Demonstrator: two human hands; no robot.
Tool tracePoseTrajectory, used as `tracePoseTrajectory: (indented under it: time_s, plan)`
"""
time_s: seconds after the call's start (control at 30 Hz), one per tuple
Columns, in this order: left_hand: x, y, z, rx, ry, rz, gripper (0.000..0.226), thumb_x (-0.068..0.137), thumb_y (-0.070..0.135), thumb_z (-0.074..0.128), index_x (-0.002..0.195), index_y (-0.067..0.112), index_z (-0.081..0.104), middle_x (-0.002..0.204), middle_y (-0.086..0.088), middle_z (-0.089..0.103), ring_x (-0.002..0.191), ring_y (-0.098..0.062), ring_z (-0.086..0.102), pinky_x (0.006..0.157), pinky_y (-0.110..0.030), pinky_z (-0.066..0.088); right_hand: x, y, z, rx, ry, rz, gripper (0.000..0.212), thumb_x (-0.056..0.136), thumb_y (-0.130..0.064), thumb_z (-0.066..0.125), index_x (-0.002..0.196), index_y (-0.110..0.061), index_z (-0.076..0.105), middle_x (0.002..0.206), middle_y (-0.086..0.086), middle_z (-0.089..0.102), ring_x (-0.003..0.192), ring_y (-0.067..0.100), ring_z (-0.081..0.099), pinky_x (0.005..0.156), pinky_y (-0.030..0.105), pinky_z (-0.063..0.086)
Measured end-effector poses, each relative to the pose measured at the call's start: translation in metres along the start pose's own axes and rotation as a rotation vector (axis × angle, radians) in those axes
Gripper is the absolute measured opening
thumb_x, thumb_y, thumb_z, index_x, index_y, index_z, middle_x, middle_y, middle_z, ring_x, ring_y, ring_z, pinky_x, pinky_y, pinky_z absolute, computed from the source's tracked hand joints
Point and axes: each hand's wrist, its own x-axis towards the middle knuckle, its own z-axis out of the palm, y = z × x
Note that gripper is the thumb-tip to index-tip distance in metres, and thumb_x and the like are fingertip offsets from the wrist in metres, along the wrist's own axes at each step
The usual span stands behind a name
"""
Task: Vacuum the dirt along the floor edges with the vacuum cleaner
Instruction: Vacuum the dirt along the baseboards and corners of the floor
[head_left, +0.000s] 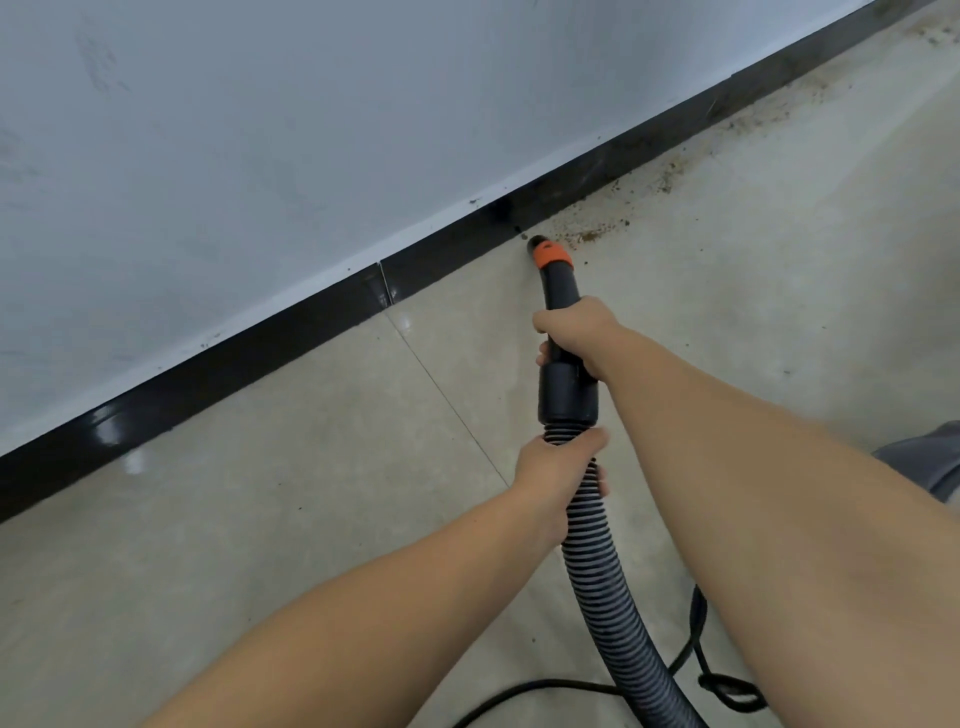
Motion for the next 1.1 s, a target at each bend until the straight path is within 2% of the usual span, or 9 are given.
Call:
tracePoseTrajectory:
  time_s: [0.27, 0.37, 0.47, 0.67, 0.73, 0.83, 0.9, 1.0, 1.1]
  plan:
    - [0.005, 0.009, -0.011, 0.035, 0.025, 0.003, 0.043, 0.086, 0.018, 0.071, 0.121, -0.003, 0.059, 0.087, -0.016, 0.062, 0.071, -0.027, 0.058, 0.074, -0.037, 0.05, 0.007, -0.009, 0.015, -0.001, -0.036, -0.023, 0.023, 0.084, -0.01, 0.057, 0.103, -0.007, 0.046, 0.058, 0.008, 0.061, 0.04, 0.016, 0.06, 0.043, 0.021, 0.046]
    - [0.008, 0.014, -0.007, 0.083, -0.002, -0.014, 0.029, 0.086, 0.018, 0.07, 0.108, 0.001, 0.06, 0.076, -0.012, 0.06, 0.059, -0.022, 0.057, 0.065, -0.031, 0.051, 0.01, -0.008, 0.006, 0.028, -0.032, -0.017, 0.025, 0.084, -0.009, 0.057, 0.107, -0.005, 0.046, 0.058, 0.008, 0.06, 0.042, 0.017, 0.06, 0.048, 0.025, 0.049]
    - [0.007, 0.009, -0.001, 0.164, -0.016, -0.034, 0.018, 0.087, 0.018, 0.069, 0.093, 0.007, 0.055, 0.065, -0.008, 0.057, 0.049, -0.018, 0.054, 0.052, -0.024, 0.049, 0.007, 0.003, -0.008, 0.072, -0.008, 0.021, 0.023, 0.084, -0.009, 0.058, 0.103, -0.007, 0.045, 0.06, 0.008, 0.06, 0.04, 0.016, 0.06, 0.046, 0.024, 0.049]
    - [-0.015, 0.001, 0.023, 0.345, -0.008, -0.105, 0.019, 0.088, 0.02, 0.066, 0.093, 0.007, 0.054, 0.063, -0.007, 0.058, 0.049, -0.016, 0.057, 0.048, -0.021, 0.05, -0.01, 0.024, -0.037, 0.123, -0.036, 0.084, 0.026, 0.083, -0.009, 0.058, 0.106, -0.006, 0.045, 0.063, 0.01, 0.06, 0.047, 0.019, 0.061, 0.051, 0.028, 0.051]
    - [-0.026, 0.01, 0.031, 0.428, 0.008, -0.158, 0.02, 0.089, 0.021, 0.065, 0.092, 0.008, 0.051, 0.066, -0.007, 0.058, 0.053, -0.017, 0.057, 0.052, -0.023, 0.051, -0.019, 0.019, -0.043, 0.12, -0.075, 0.083, 0.031, 0.084, -0.008, 0.057, 0.112, -0.003, 0.046, 0.062, 0.01, 0.06, 0.048, 0.019, 0.061, 0.053, 0.028, 0.052]
    - [-0.045, 0.027, 0.038, 0.546, 0.027, -0.253, 0.019, 0.09, 0.023, 0.064, 0.089, 0.009, 0.051, 0.073, -0.007, 0.06, 0.066, -0.018, 0.06, 0.076, -0.035, 0.054, -0.035, 0.01, -0.045, 0.12, -0.155, 0.082, 0.037, 0.084, -0.008, 0.057, 0.119, -0.001, 0.046, 0.06, 0.01, 0.062, 0.055, 0.021, 0.061, 0.067, 0.035, 0.057]
    - [-0.056, 0.037, 0.04, 0.622, 0.044, -0.28, 0.02, 0.09, 0.025, 0.065, 0.092, 0.01, 0.053, 0.078, -0.005, 0.064, 0.072, -0.018, 0.062, 0.084, -0.037, 0.053, -0.044, 0.005, -0.047, 0.123, -0.177, 0.1, 0.04, 0.085, -0.008, 0.056, 0.122, -0.002, 0.044, 0.064, 0.011, 0.062, 0.055, 0.02, 0.062, 0.068, 0.036, 0.057]
    - [-0.06, 0.045, 0.045, 0.703, 0.004, -0.309, 0.019, 0.09, 0.027, 0.065, 0.094, 0.012, 0.053, 0.08, -0.004, 0.065, 0.073, -0.016, 0.063, 0.08, -0.036, 0.053, -0.046, 0.004, -0.059, 0.172, -0.155, 0.152, 0.039, 0.086, -0.006, 0.054, 0.123, -0.002, 0.043, 0.069, 0.011, 0.06, 0.052, 0.019, 0.06, 0.053, 0.029, 0.053]
    - [-0.041, 0.053, 0.051, 0.678, -0.049, -0.307, 0.017, 0.09, 0.022, 0.064, 0.096, 0.011, 0.051, 0.079, -0.005, 0.063, 0.07, -0.017, 0.062, 0.076, -0.034, 0.053, -0.033, -0.002, -0.068, 0.163, -0.12, 0.173, 0.035, 0.086, -0.006, 0.055, 0.119, -0.001, 0.044, 0.067, 0.01, 0.059, 0.048, 0.018, 0.06, 0.049, 0.026, 0.05]
